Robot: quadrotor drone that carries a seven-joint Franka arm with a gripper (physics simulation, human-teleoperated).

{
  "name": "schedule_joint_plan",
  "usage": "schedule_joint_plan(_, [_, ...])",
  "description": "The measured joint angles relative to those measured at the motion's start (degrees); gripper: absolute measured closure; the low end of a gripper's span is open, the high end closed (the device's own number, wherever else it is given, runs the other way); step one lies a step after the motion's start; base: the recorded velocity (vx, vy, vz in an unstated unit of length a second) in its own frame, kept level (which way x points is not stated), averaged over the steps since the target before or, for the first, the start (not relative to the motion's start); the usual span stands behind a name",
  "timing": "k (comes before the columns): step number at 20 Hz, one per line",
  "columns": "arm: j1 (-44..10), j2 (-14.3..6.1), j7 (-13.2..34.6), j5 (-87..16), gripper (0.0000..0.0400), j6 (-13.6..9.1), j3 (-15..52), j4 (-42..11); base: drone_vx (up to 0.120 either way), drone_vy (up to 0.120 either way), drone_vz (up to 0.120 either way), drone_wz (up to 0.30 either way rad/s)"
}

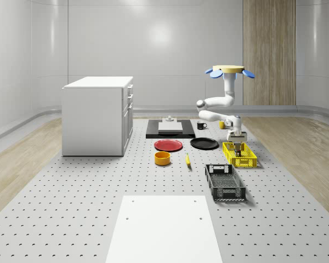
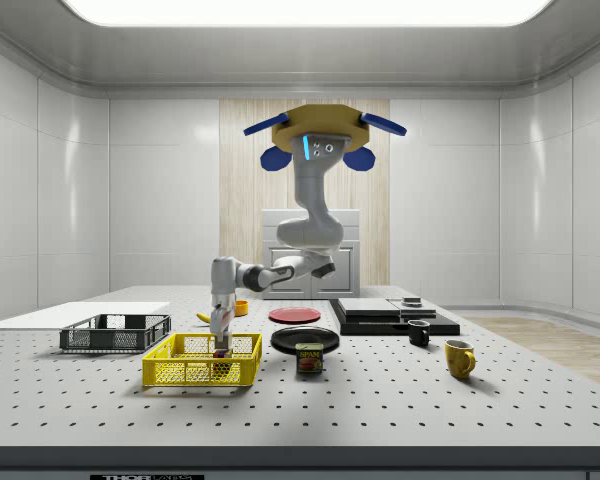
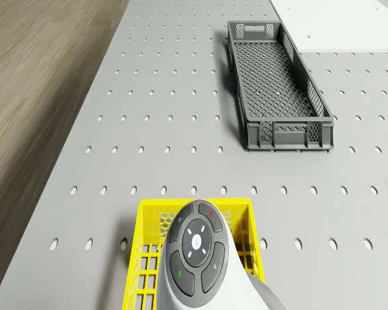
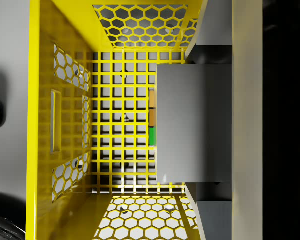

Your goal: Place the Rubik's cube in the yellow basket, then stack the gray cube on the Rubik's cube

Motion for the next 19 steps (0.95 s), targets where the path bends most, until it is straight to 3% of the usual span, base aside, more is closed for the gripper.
schedule_joint_plan(3, [-0.04, 0.08, -0.05, -0.34, 0.0138, 0.16, -0.34, 0.21, 0.000, 0.000, 0.000, 0.000])
schedule_joint_plan(6, [0.02, 0.14, -0.08, -0.29, 0.0065, 0.04, -0.27, 0.15, 0.000, 0.000, 0.000, 0.000])
schedule_joint_plan(9, [0.32, 0.09, -0.02, 0.75, 0.0031, -0.70, 0.86, -0.59, 0.000, 0.000, 0.000, 0.000])
schedule_joint_plan(19, [0.76, -0.04, 0.16, 2.89, 0.0003, -2.03, 3.15, -1.91, 0.000, 0.000, 0.000, 0.000])
